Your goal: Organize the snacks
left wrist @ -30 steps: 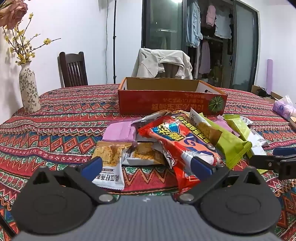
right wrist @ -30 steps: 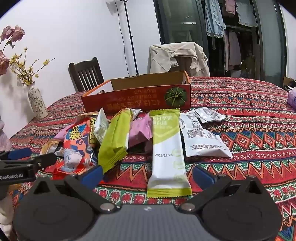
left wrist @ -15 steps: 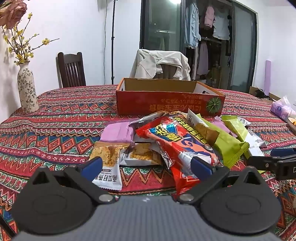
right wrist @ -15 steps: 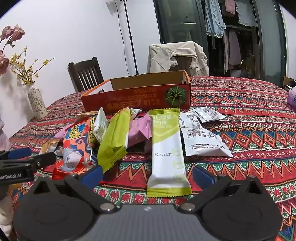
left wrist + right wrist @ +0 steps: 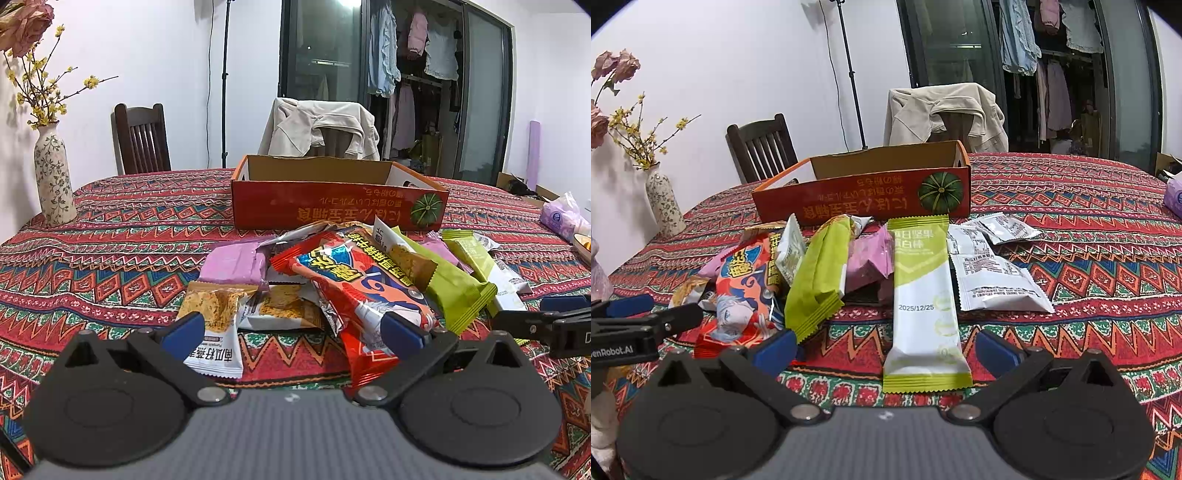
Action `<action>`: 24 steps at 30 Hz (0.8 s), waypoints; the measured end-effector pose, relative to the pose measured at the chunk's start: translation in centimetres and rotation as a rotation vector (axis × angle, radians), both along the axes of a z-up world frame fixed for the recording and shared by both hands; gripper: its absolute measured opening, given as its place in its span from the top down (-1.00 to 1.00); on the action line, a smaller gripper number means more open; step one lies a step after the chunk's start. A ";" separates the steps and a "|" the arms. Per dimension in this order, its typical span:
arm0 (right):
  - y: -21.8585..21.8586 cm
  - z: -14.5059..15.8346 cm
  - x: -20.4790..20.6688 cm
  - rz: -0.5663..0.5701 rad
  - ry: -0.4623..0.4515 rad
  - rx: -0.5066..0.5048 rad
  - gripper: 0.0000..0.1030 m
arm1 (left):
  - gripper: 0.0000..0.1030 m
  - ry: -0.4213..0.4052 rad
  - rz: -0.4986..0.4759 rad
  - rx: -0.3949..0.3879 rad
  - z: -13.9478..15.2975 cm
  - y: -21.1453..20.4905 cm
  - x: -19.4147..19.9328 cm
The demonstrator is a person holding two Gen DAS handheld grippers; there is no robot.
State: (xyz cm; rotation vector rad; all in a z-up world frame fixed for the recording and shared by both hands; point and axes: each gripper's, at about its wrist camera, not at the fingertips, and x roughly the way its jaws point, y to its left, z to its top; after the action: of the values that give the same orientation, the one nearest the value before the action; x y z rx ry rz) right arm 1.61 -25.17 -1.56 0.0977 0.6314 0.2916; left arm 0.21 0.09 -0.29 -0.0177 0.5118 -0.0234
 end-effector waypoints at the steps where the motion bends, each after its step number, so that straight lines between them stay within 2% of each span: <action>1: 0.0 0.0 0.0 0.000 0.000 0.000 -1.00 | -1.00 0.000 -0.001 0.000 0.0 0.0 0.0; 24: -0.1 0.0 0.0 -0.001 -0.001 0.000 -1.00 | -1.00 -0.001 -0.004 -0.006 -0.2 0.1 -0.1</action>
State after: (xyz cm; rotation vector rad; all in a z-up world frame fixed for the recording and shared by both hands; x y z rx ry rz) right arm 1.57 -25.31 -1.51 0.0976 0.6306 0.2906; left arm 0.14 0.16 -0.46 -0.0230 0.5110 -0.0289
